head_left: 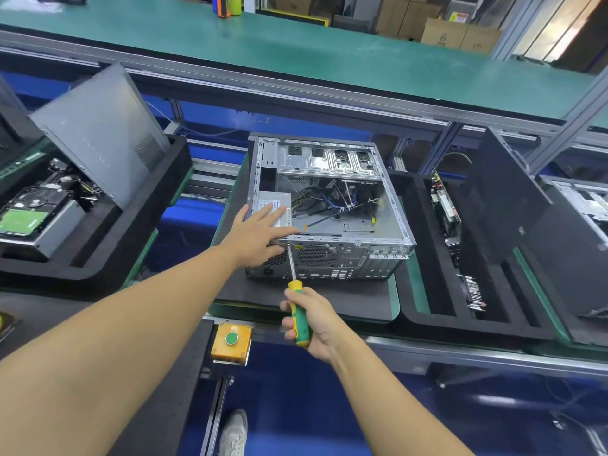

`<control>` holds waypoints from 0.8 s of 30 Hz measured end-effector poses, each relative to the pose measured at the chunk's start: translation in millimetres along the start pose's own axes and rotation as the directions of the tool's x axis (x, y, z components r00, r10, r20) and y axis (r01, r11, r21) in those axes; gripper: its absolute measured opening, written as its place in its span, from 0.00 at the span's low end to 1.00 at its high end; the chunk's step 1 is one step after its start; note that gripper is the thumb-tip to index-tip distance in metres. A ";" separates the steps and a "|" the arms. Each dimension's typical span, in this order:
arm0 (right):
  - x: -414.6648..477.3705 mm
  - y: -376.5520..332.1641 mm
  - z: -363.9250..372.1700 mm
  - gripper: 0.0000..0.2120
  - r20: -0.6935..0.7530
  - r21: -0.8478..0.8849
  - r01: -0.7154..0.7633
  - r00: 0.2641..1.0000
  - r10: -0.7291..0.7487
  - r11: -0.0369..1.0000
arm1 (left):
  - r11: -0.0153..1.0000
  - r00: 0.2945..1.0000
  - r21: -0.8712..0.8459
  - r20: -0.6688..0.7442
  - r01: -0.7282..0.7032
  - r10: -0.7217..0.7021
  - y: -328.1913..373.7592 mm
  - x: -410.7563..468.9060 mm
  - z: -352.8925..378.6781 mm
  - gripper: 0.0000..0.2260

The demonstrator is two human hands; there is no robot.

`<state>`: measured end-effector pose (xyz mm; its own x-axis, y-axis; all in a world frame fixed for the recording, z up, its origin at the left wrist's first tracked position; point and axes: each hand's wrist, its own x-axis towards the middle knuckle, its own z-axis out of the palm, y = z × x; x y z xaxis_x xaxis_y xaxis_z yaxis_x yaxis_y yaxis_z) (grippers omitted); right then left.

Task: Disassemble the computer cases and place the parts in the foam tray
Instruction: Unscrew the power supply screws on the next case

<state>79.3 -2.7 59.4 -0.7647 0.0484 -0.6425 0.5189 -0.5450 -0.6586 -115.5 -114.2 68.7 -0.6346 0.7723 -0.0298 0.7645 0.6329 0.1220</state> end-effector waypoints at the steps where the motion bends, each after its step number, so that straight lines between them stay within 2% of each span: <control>1: -2.1 -4.5 -0.3 0.12 0.044 0.041 -0.048 0.998 0.046 0.998 | 1.000 1.000 0.001 0.000 0.000 0.000 0.2 0.0 -0.2 0.22; 4: -4.7 -8.6 -3.8 0.19 0.144 0.023 -0.092 0.986 0.088 0.995 | 1.000 1.000 0.007 -0.001 -0.002 0.003 0.3 0.2 -1.0 0.23; 9: -3.4 1.8 -3.4 0.08 0.073 0.006 0.046 0.996 -0.046 0.999 | 1.000 1.000 0.018 0.000 0.002 -0.002 0.3 0.2 -0.3 0.23; 12: -2.1 4.7 0.1 0.07 -0.003 -0.082 0.062 0.998 -0.062 0.995 | 1.000 1.000 0.019 -0.006 -0.001 0.002 0.4 0.6 0.7 0.23; 15: -3.1 2.6 5.8 0.09 0.018 -0.008 0.008 1.000 -0.008 1.000 | 1.000 1.000 0.017 -0.004 0.002 -0.002 -0.1 0.2 0.9 0.23; 17: -7.7 -4.4 9.5 0.13 0.114 0.066 -0.082 0.991 0.075 0.994 | 1.000 1.000 0.015 -0.003 0.002 -0.002 0.1 -0.1 0.4 0.23; 19: -10.3 -7.2 9.8 0.17 0.166 0.060 -0.107 0.981 0.096 0.992 | 1.000 1.000 0.018 -0.005 0.002 -0.002 0.8 0.0 -0.3 0.23; 21: -11.8 -4.4 8.6 0.15 0.152 0.030 -0.066 0.987 0.061 0.997 | 1.000 1.000 0.014 -0.002 0.004 -0.004 1.3 -0.2 -1.2 0.23; 24: -11.5 3.3 6.2 0.07 0.095 -0.077 0.080 0.993 -0.072 0.994 | 1.000 1.000 0.018 0.007 0.010 -0.010 1.6 -1.0 -1.5 0.23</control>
<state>87.4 -10.2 67.1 -0.8331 0.0076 -0.5530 0.4842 -0.4733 -0.7359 -113.8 -114.0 70.4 -0.6413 0.7664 -0.0382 0.7602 0.6413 0.1036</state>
